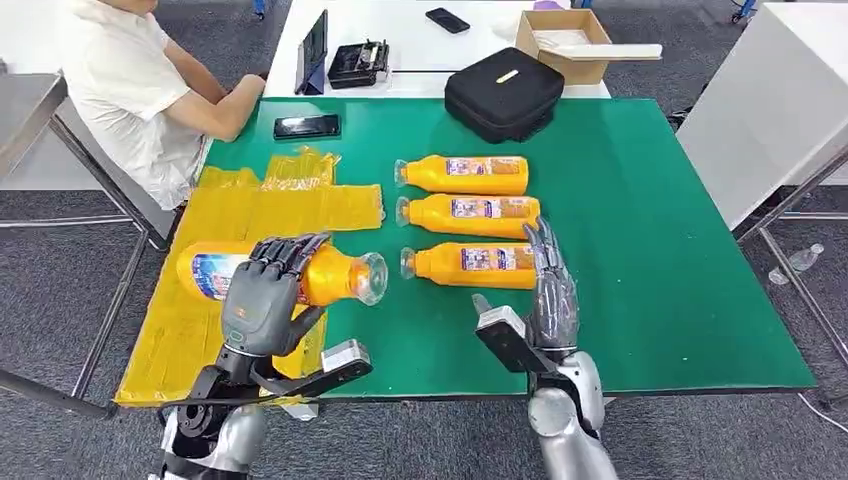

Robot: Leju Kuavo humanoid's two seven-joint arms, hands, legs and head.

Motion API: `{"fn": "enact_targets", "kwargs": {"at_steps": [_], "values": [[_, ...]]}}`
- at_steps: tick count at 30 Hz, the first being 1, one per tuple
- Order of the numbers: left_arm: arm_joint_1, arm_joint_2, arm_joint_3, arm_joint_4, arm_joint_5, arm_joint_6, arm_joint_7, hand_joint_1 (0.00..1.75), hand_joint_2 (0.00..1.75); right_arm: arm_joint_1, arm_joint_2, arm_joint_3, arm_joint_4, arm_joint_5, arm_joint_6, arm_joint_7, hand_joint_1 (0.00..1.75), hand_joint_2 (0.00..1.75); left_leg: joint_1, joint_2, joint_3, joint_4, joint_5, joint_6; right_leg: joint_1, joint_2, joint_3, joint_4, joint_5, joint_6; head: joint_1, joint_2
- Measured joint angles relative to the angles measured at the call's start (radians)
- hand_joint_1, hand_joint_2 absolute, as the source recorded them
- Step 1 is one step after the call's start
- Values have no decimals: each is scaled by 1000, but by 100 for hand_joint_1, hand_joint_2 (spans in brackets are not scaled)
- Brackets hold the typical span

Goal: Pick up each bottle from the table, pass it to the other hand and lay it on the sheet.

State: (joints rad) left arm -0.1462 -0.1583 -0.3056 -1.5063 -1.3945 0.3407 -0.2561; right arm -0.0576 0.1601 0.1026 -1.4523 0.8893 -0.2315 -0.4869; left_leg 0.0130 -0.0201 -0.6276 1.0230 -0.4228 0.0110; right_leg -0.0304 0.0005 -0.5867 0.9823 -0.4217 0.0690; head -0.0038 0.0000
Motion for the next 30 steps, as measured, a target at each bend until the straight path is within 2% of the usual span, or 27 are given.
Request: {"fn": "enact_targets", "kwargs": {"at_steps": [11, 17, 23, 24, 26, 27, 28, 29, 30], "values": [[-207, 184, -66, 532, -124, 135, 22, 175, 175, -47, 19, 11, 93, -91, -17, -81, 0, 175, 0, 0, -1, 0, 1, -1, 0, 0, -1, 0, 0, 0, 0, 0], [-236, 227, -75, 650, -121, 148, 14, 175, 175, -47, 20, 11, 118, -103, -19, -92, 0, 175, 0, 0, -1, 0, 0, -1, 0, 0, -1, 0, 0, 0, 0, 0], [-262, 241, -83, 709, -40, 138, -33, 175, 175, -48, 21, 11, 132, -109, -20, -101, 0, 175, 0, 0, -1, 0, 1, -1, 0, 0, 0, 0, 0, 0, 0, 0], [-264, 242, -83, 717, -28, 137, -40, 169, 175, -48, 21, 11, 134, -110, -20, -102, 0, 175, 0, 0, -1, 0, 1, -1, 0, 0, 0, 0, 0, 0, 0, 0], [-269, 242, -77, 733, 16, 127, -58, 119, 175, -47, 21, 11, 137, -112, -20, -102, 0, 175, 0, 0, 0, 0, 1, -1, 0, 0, 0, 0, 0, 0, 0, 0], [-272, 241, -69, 741, 36, 120, -63, 112, 175, -47, 21, 11, 139, -112, -20, -103, 0, 175, 0, 0, 0, 0, 1, -1, 0, 0, 1, 0, 0, 0, 0, 0], [-275, 240, -60, 748, 49, 111, -66, 68, 175, -47, 21, 11, 142, -112, -20, -104, 0, 175, 0, 0, 0, 0, 1, -1, 0, 0, 1, 0, 0, 0, 0, 0], [-278, 238, -56, 752, 56, 104, -66, 33, 175, -47, 21, 11, 143, -112, -20, -105, 0, 175, 0, 0, 0, 0, 1, -1, 0, 0, 1, 0, 0, 0, 0, 0], [-280, 237, -52, 757, 59, 97, -66, 14, 175, -47, 21, 11, 144, -112, -20, -106, 0, 175, 0, -1, 1, 0, 1, -1, 0, 0, 2, 0, 0, 0, 0, 0]]}}
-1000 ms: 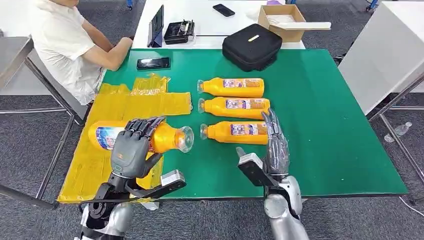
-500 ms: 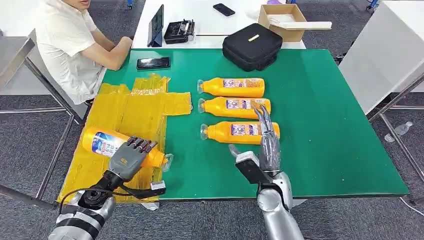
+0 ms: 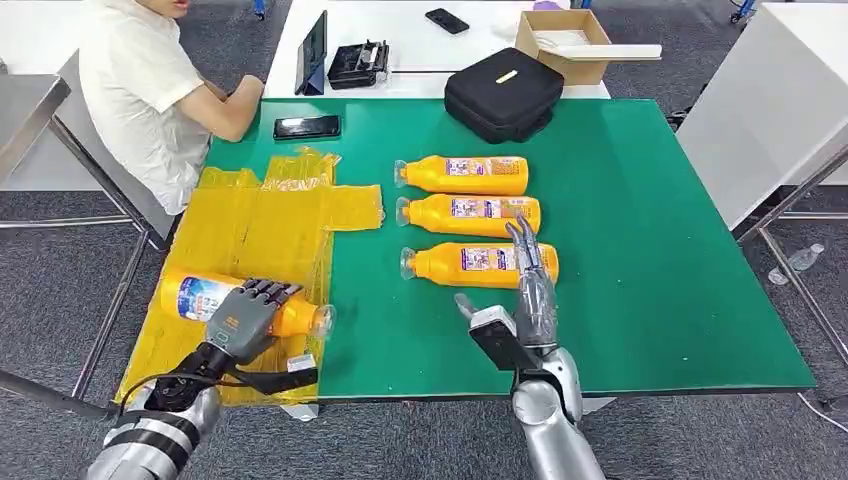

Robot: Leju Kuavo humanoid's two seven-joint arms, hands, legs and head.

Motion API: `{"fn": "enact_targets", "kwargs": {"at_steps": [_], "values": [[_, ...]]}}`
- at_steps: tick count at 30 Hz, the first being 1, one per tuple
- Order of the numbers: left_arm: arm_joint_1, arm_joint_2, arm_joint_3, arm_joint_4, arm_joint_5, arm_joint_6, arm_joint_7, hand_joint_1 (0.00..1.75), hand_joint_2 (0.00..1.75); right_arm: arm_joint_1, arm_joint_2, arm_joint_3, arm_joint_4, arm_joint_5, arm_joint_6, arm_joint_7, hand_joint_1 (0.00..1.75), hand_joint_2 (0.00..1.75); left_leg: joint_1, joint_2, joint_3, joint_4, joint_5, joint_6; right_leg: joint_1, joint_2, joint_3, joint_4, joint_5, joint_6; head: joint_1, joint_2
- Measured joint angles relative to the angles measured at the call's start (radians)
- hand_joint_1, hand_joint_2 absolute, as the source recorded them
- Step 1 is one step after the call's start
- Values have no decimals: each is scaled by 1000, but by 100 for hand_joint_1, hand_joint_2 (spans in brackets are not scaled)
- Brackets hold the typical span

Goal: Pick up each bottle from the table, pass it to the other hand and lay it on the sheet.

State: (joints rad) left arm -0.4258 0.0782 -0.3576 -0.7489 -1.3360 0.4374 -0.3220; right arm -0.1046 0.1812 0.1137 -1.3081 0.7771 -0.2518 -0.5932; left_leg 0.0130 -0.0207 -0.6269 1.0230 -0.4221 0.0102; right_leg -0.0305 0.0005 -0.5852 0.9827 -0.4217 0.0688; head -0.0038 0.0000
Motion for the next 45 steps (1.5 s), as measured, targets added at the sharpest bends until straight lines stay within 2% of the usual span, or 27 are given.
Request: {"fn": "enact_targets", "kwargs": {"at_steps": [1, 14, 22, 29, 32, 37, 40, 45], "values": [[-1, -2, 4, 4, 8, -12, 3, 0, 175, 0, 0, 0, 3, 1, 0, -2, 0, 175, 0, 0, 0, 0, 0, 0, 0, 0, 1, 0, 0, 0, 0, 0], [-67, -62, 110, 75, 132, -243, 34, 0, 175, -19, 0, 0, 56, -1, 1, -34, 0, 175, 0, -1, 11, 0, 0, 0, 0, -1, 12, -1, 0, 0, 0, 0], [-88, -72, 127, 124, 161, -236, 19, 0, 175, -38, 0, 0, 95, -10, 1, -43, 0, 175, 0, -1, 15, 0, 0, 0, 0, -1, 16, -1, 0, 0, 0, 0], [-74, -87, 133, 114, 155, -161, -8, 0, 175, -38, -1, 0, 107, -10, 0, -42, 0, 175, 0, -2, 15, 0, 0, 0, 0, -1, 15, -1, 0, 0, 0, 0], [-2, -120, 133, 9, 154, -122, -12, 0, 175, -14, 0, -2, 93, -4, -4, -22, 0, 175, -1, -2, 12, 0, 0, 0, -1, -1, 11, -1, 0, 0, 0, 0], [121, -190, 103, -319, 117, -53, -22, 0, 175, 29, 11, -6, 44, 32, -1, 14, 0, 175, -2, 0, 4, 0, 0, 0, -2, 0, 4, -1, 1, 2, 0, 0], [156, -215, 71, -472, 89, -33, -27, 0, 175, 34, 19, -9, 26, 46, 6, 28, 0, 175, -2, 0, 3, 0, 0, 0, -1, 0, 2, -1, 1, 1, 0, 0], [189, -238, 24, -607, 66, -11, -35, 0, 175, 34, 26, -9, 14, 47, 7, 32, 0, 175, -1, 0, 1, 0, 0, 0, 0, 0, 0, -1, 1, 1, 0, 0]]}}
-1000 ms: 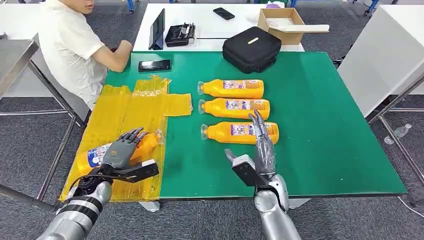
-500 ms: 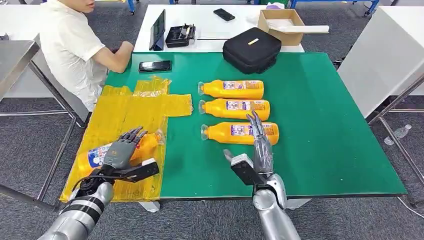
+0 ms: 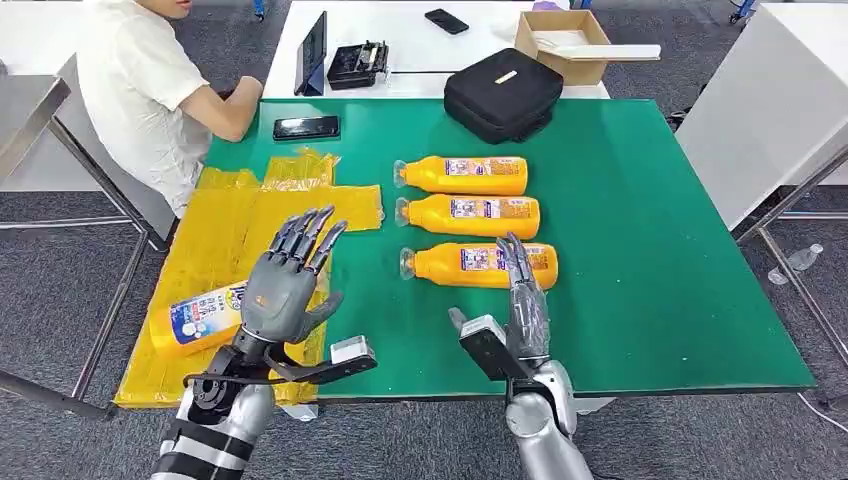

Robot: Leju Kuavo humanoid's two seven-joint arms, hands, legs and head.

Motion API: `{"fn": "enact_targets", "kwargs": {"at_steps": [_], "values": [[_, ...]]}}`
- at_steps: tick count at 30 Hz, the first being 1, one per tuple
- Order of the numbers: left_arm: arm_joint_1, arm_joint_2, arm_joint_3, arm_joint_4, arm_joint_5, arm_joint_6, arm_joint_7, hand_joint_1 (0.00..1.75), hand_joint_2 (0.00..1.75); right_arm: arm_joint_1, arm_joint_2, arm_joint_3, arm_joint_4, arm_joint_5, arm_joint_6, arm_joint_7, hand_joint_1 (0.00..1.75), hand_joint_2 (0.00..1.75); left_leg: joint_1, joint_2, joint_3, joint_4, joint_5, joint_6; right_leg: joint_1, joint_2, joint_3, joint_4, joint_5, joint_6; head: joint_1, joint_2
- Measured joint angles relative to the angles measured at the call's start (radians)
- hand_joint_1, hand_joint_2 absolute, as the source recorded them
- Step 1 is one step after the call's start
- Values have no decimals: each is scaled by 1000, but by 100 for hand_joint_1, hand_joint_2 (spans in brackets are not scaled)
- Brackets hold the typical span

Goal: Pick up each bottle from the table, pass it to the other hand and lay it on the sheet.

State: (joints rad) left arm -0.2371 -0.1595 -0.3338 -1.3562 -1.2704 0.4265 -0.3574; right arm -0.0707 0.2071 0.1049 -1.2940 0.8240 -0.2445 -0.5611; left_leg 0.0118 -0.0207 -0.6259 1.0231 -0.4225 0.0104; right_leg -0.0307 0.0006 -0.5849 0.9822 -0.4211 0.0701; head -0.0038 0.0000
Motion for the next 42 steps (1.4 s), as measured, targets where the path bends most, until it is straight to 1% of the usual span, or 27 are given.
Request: {"fn": "enact_targets", "kwargs": {"at_steps": [8, 12, 13, 15, 17, 19, 21, 24, 26, 28, 34, 42], "values": [[12, -2, -42, -80, -18, 17, -3, 0, 175, 0, 7, 0, -3, 0, 1, 1, 0, 175, 1, 0, 0, 0, 0, 0, 0, 0, 0, 0, 0, 0, 0, 0], [15, -2, -60, -104, -40, 51, -2, 0, 175, 0, 8, 1, -6, 2, 6, 5, 0, 175, 0, 0, -1, 0, 0, 0, 0, 0, 0, 0, 0, 0, 0, 0], [19, -3, -65, -114, -29, 50, -3, 0, 175, 0, 10, 1, -8, 21, 1, 18, 0, 175, 0, 0, -1, 0, 0, 0, 0, 0, 0, 0, 0, 0, 0, 0], [40, -12, -76, -155, 75, 9, -22, 0, 175, 0, 8, 1, -11, 121, -29, 84, 0, 175, 0, 0, -1, 0, 0, 0, 0, 0, -1, 0, 0, 0, 0, 0], [70, -31, -83, -195, 295, -80, -48, 0, 175, -1, -3, 4, -10, 266, -49, 193, 0, 175, 0, 0, -2, 0, 0, 0, 0, 0, -1, 0, 0, 0, 0, 0], [106, -58, -80, -215, 538, -196, -78, 0, 175, -10, -23, 3, 3, 397, -83, 273, 0, 175, 0, -1, -2, 0, 0, 0, 0, 0, -1, 0, 0, 0, 0, 0], [140, -84, -80, -217, 643, -224, -110, 0, 175, -36, -50, -1, 35, 484, -97, 329, 0, 175, 0, 0, -3, 0, 0, 0, -1, 0, -2, 0, 0, 0, 0, 0], [183, -106, -81, -217, 672, -230, -144, 0, 175, -82, -86, -6, 97, 554, -95, 350, 0, 175, 0, 0, -3, 0, 0, 0, -1, 0, -2, 0, 0, 0, 0, 0], [198, -107, -81, -217, 675, -231, -150, 0, 175, -101, -101, -7, 125, 566, -94, 355, 0, 175, 0, -1, -3, 0, 0, 0, -1, 0, -2, 0, 0, 0, 0, 0], [199, -107, -81, -217, 671, -231, -149, 0, 175, -120, -107, -5, 148, 591, -88, 368, 0, 175, 0, 0, -3, 0, 0, 0, 0, 0, -2, 0, 0, 0, 0, 0], [194, -110, -82, -217, 636, -220, -137, 0, 175, -178, -123, 41, 219, 678, -63, 455, 0, 175, 1, 0, -3, 0, 0, 0, 0, 0, -2, 0, 0, 0, 0, 0], [193, -112, -82, -217, 613, -200, -135, 0, 175, -230, -134, 71, 292, 703, 0, 526, 0, 175, 0, 0, -3, 0, 0, 0, -1, 0, -2, 0, 0, 0, 0, 0]]}}
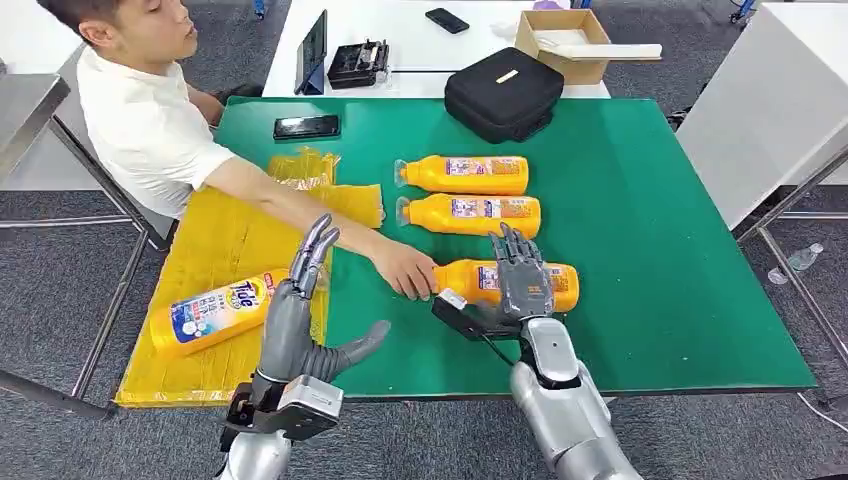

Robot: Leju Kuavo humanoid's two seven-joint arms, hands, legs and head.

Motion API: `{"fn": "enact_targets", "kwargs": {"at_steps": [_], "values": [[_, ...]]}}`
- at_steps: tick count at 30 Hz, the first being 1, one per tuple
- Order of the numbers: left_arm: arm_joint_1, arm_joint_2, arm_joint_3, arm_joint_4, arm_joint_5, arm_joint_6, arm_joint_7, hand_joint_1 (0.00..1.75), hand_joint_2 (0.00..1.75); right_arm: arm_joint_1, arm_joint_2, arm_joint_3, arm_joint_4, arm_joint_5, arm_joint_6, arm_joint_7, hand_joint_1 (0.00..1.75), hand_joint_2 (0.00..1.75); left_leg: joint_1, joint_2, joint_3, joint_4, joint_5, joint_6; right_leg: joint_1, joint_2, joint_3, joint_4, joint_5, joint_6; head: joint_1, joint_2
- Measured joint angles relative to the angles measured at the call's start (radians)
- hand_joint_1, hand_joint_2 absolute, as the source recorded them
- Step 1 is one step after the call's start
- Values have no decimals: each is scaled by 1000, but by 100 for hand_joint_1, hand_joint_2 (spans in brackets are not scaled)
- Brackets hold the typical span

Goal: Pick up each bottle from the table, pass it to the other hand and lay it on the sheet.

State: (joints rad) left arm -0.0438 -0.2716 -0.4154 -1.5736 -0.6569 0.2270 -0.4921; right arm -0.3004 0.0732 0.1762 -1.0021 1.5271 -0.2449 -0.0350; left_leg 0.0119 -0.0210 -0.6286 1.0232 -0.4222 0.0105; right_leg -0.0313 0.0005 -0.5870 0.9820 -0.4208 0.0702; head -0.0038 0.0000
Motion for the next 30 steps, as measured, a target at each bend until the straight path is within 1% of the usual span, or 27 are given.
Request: {"fn": "enact_targets", "kwargs": {"at_steps": [4, 15, 20, 23, 30], "values": [[0, 0, 0, 0, 0, 2, 1, 0, 175, -17, 0, 0, 29, 8, 18, 24, 0, 175, 0, 0, 0, 0, 0, 0, 0, 0, 0, 0, 0, 0, 0, 0], [0, 0, 0, 0, 0, 3, 1, 0, 175, -31, 0, 0, 64, 10, 19, 26, 0, 175, 0, 0, 0, 0, 0, 0, 0, 0, 0, 0, 0, 0, 0, 0], [3, -1, 6, -1, -3, 3, 13, 0, 175, -38, -1, 0, 81, 32, 107, 61, 0, 175, 0, 0, 0, 0, 0, 0, 0, 0, 0, 0, 0, 0, 0, 0], [8, -2, 15, -7, -3, 3, 16, 0, 175, -30, -1, 0, 79, 38, 117, 61, 0, 175, 0, 0, 0, 0, 0, 0, 0, 0, 0, 0, 0, 0, 0, 0], [24, -5, 33, -20, -13, 3, 16, 0, 175, -7, -29, 22, 15, 45, 188, 82, 0, 175, 0, 0, 0, 0, 0, 0, 0, 0, 0, 0, 0, 0, 0, 0]]}}
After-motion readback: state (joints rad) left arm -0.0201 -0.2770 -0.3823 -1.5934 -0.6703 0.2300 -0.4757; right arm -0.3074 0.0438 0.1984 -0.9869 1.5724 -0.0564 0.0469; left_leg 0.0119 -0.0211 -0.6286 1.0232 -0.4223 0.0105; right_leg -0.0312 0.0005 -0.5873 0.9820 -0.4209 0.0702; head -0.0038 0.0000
